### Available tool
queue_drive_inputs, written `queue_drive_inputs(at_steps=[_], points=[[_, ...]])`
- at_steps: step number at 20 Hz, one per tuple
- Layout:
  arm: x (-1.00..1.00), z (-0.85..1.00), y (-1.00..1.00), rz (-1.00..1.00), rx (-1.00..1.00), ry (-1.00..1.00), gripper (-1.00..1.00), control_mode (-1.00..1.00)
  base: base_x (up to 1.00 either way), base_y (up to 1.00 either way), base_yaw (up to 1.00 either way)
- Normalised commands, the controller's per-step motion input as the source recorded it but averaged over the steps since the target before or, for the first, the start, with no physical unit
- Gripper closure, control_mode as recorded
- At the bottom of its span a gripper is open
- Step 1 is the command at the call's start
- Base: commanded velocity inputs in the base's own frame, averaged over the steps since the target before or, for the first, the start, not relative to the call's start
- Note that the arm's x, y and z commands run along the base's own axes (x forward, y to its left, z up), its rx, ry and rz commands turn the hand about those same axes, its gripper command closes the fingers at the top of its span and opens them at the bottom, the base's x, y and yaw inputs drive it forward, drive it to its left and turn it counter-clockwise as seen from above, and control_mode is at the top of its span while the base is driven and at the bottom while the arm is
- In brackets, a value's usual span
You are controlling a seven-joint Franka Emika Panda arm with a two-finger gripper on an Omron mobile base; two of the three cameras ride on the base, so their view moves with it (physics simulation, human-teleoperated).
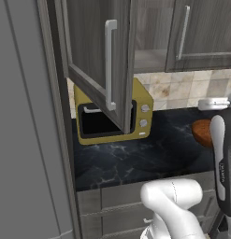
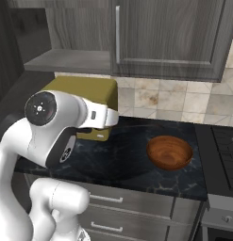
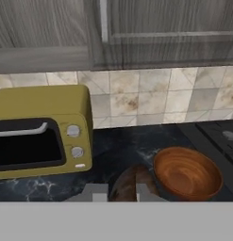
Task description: Open the cabinet and move the ladle to the pot. Then close the cabinet.
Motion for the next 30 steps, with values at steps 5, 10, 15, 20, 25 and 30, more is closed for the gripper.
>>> queue_drive_inputs(at_steps=[5, 10, 15, 20, 25, 30], points=[[0.00, 0.00, 0.00, -0.03, 0.00, 0.01, 1.00, -1.00, 0.00, 0.00, 0.00], [0.00, 0.00, -0.07, -0.02, 0.00, 0.00, 1.00, -1.00, 0.00, 0.00, 0.00], [0.00, 0.00, -0.53, 0.00, 0.00, 0.00, 1.00, -1.00, 0.00, 0.00, 0.00], [0.00, 0.00, -0.58, 0.00, 0.00, 0.00, 1.00, -1.00, 0.00, 0.00, 0.00], [0.00, 0.00, -0.36, 0.00, 0.00, 0.00, 1.00, 1.00, 0.00, -0.27, 0.00], [0.00, 0.00, 0.00, 0.00, 0.00, 0.00, 1.00, 1.00, -0.01, -0.69, -0.02]])
